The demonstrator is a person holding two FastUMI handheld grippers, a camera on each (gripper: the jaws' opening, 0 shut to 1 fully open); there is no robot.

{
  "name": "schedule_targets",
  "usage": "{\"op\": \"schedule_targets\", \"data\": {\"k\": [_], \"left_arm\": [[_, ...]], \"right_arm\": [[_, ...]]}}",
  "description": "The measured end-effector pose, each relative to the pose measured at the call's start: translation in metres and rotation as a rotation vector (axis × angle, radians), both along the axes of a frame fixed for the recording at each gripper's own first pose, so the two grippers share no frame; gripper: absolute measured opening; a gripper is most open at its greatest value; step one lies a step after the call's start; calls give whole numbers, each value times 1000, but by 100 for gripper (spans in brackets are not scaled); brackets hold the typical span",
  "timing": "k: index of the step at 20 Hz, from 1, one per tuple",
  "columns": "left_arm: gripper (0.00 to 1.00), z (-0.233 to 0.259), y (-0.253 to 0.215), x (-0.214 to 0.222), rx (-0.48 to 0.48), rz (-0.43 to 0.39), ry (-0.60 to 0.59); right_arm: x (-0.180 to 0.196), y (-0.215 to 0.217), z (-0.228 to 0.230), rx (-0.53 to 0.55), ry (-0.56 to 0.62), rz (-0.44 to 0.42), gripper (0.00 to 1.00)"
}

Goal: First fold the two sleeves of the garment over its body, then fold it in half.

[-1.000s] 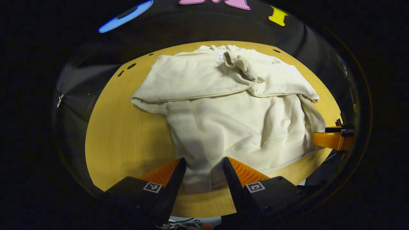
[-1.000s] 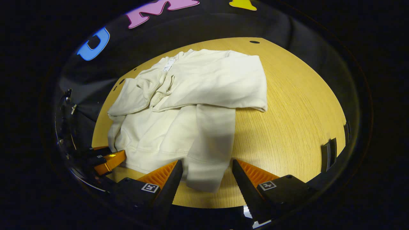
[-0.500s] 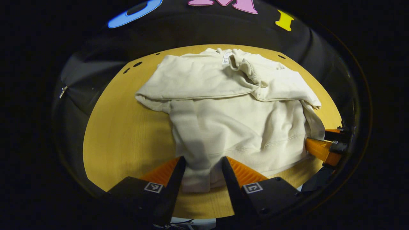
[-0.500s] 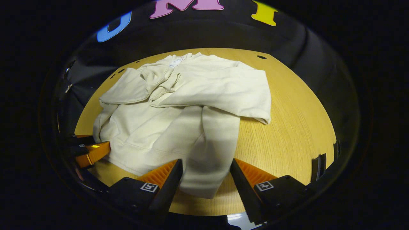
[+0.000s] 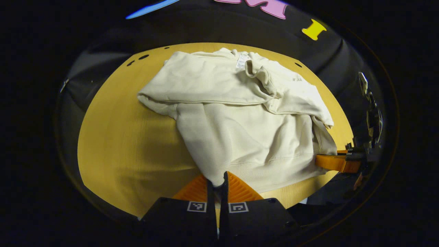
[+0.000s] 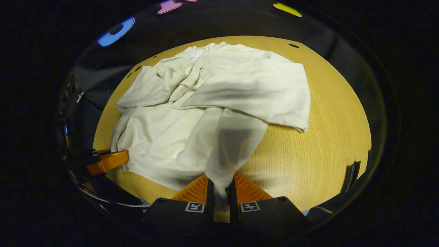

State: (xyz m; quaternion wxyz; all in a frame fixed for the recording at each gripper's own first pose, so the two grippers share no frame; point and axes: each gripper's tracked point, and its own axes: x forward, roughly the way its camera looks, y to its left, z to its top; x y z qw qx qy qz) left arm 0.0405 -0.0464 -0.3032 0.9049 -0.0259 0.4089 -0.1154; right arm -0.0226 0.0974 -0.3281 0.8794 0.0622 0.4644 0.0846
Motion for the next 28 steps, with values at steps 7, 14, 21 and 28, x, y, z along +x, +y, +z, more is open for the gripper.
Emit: {"op": "schedule_targets", "data": {"k": [7, 14, 21, 28], "left_arm": [[8, 28, -11, -7, -69, -39, 31], [8, 105, -7, 9, -238, 20, -32], [7, 161, -4, 41, -291, 52, -136], [7, 205, 0, 86, -336, 111, -202]], "right_arm": [[2, -13, 56, 87, -81, 0, 15], [30, -9, 103, 198, -141, -80, 15], [73, -7, 159, 237, -274, -114, 15], [133, -2, 201, 278, -346, -140, 14]]}}
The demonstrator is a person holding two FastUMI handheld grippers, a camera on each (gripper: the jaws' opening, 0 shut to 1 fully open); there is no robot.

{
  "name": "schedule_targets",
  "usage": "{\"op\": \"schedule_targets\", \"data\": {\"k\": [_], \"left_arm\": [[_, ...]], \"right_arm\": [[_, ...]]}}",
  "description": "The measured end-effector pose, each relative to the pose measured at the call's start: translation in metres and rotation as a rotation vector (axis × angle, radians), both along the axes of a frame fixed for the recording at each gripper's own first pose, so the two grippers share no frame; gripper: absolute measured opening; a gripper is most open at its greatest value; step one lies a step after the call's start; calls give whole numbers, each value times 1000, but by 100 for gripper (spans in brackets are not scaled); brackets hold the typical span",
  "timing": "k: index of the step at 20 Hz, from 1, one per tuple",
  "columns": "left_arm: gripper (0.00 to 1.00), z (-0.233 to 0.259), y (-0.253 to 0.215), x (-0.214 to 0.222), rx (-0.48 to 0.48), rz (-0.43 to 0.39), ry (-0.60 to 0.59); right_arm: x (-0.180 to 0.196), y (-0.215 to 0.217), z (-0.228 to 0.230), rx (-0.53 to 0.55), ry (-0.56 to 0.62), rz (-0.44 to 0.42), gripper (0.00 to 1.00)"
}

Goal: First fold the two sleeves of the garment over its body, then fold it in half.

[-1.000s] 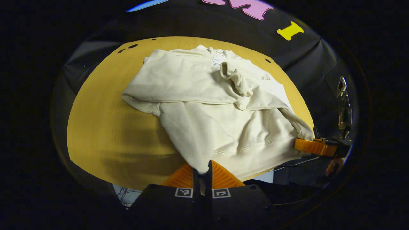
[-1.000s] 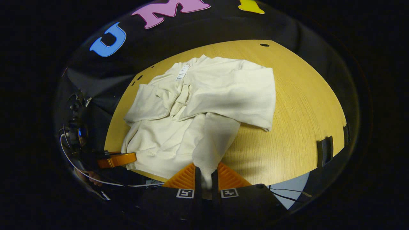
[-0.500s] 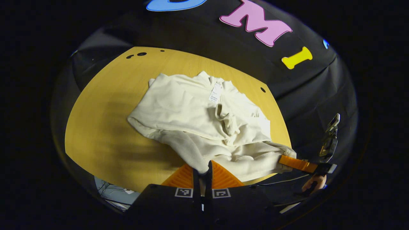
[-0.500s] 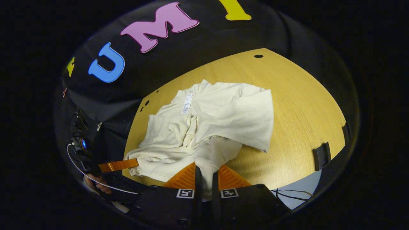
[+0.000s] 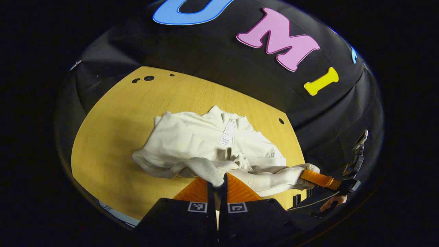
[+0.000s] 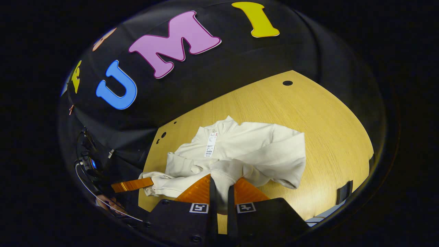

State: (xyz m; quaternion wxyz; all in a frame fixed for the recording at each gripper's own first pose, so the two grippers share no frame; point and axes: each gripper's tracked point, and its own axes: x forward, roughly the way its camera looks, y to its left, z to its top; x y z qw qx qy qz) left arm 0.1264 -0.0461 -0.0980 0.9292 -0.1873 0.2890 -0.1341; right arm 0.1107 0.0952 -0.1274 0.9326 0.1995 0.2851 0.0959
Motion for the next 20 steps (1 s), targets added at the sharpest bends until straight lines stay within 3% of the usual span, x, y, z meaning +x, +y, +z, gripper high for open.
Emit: {"op": "schedule_targets", "data": {"k": [12, 20], "left_arm": [[7, -39, -13, 130, 38, 69, 106], [7, -90, -20, 162, 97, 77, 226]], "right_arm": [[109, -10, -55, -30, 97, -42, 15], [130, -8, -126, -90, 276, 5, 15]]}}
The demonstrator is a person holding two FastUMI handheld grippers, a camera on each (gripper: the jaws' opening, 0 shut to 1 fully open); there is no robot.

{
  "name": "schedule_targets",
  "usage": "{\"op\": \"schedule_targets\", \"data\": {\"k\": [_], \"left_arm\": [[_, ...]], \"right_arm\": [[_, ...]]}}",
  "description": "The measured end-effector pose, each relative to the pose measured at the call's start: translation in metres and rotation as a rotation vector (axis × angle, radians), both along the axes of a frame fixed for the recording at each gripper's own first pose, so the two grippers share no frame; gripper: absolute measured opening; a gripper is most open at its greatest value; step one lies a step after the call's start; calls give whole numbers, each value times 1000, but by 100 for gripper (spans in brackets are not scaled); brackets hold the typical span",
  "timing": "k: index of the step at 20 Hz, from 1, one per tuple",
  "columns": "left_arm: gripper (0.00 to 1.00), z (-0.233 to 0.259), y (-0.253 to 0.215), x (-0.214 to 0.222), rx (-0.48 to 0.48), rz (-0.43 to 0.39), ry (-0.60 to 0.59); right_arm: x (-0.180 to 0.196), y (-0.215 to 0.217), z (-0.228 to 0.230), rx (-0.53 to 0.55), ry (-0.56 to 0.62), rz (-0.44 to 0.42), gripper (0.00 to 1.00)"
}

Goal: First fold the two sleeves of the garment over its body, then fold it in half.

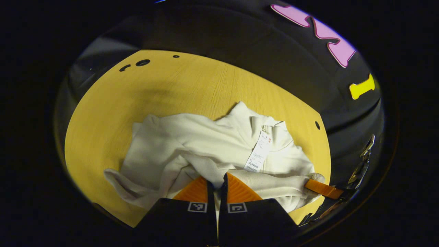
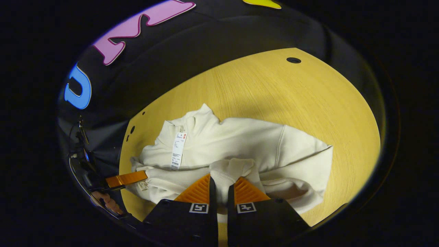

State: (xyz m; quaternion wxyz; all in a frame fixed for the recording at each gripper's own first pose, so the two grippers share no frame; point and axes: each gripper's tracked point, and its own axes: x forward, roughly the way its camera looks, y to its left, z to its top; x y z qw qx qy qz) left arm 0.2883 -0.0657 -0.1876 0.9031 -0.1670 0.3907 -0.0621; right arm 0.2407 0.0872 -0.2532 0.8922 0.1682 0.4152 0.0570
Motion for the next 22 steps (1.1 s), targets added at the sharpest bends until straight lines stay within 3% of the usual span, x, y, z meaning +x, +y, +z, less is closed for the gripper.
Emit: {"op": "schedule_targets", "data": {"k": [5, 10, 12, 13, 16, 19, 20, 21, 22], "left_arm": [[9, -14, -8, 0, 40, -38, 48], [19, -18, -3, -3, 66, -12, 106], [25, -18, -5, -1, 66, -4, 106], [26, -18, -5, -2, 58, -3, 103], [26, -17, -4, -2, 29, -8, 105], [32, -17, 0, -3, 57, 28, 114], [49, -13, -2, -9, 55, 39, 106], [54, -8, 0, -11, 53, 51, 92], [58, -1, -1, -15, 49, 54, 72]], "right_arm": [[3, 6, -21, -33, 59, 9, 20], [3, 11, -21, -9, 125, -62, 27], [4, 20, -16, 19, 113, -48, 39], [3, 21, -16, 4, 106, -40, 55], [2, 25, -13, -17, 93, -38, 72], [-3, 31, 0, 15, 73, -29, 76], [-6, 32, 7, 25, 62, -33, 81], [-8, 34, 13, 39, 52, -36, 96], [-12, 34, 23, 44, 37, -40, 97]]}}
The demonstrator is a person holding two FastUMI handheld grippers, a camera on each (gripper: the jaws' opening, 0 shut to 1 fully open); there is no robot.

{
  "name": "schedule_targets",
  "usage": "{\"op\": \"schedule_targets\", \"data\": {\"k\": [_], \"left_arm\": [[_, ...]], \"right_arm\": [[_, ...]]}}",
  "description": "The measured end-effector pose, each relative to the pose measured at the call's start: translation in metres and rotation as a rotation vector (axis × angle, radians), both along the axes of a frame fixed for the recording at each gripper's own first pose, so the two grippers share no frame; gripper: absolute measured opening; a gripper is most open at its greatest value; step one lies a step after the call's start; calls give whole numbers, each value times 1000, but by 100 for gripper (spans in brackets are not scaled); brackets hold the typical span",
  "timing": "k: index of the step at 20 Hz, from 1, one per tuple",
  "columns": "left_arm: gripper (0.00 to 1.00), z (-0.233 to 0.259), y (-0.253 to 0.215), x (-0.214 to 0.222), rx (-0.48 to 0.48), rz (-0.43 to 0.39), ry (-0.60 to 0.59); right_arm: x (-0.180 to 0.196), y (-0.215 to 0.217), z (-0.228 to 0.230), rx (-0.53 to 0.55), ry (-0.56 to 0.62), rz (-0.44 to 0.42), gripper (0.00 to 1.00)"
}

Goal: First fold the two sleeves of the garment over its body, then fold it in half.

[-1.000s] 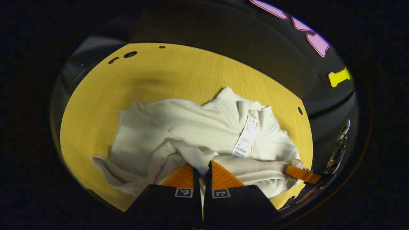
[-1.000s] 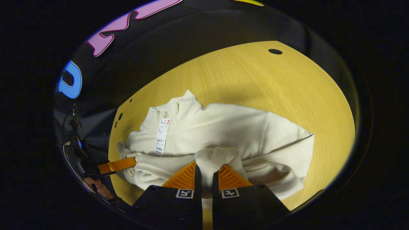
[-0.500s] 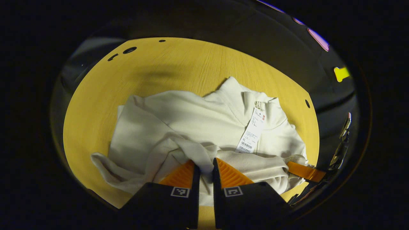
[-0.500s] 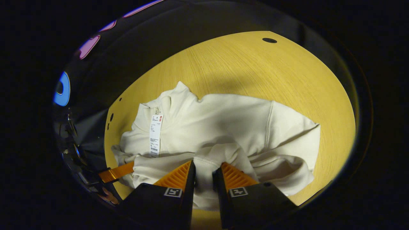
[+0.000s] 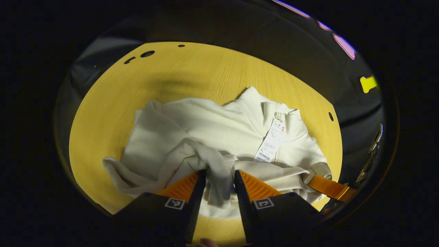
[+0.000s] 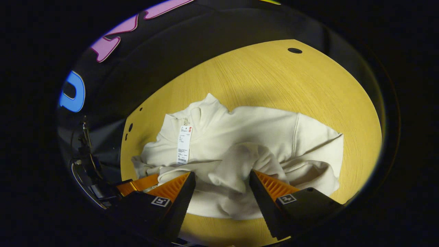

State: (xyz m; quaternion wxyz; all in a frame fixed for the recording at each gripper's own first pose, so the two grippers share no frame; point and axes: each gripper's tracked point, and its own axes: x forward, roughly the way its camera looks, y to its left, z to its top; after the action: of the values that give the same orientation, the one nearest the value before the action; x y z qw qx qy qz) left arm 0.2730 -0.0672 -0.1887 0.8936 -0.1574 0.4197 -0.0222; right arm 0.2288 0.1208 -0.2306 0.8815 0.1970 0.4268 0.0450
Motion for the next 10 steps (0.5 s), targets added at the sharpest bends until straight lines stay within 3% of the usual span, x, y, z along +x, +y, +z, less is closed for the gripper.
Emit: {"op": "schedule_targets", "data": {"k": [4, 10], "left_arm": [[86, 35, 4, -26, 3, -18, -107], [88, 69, 22, -81, 11, -13, -235]], "right_arm": [[-22, -9, 35, -3, -83, -14, 97], [-71, -12, 73, -45, -194, 18, 97]]}}
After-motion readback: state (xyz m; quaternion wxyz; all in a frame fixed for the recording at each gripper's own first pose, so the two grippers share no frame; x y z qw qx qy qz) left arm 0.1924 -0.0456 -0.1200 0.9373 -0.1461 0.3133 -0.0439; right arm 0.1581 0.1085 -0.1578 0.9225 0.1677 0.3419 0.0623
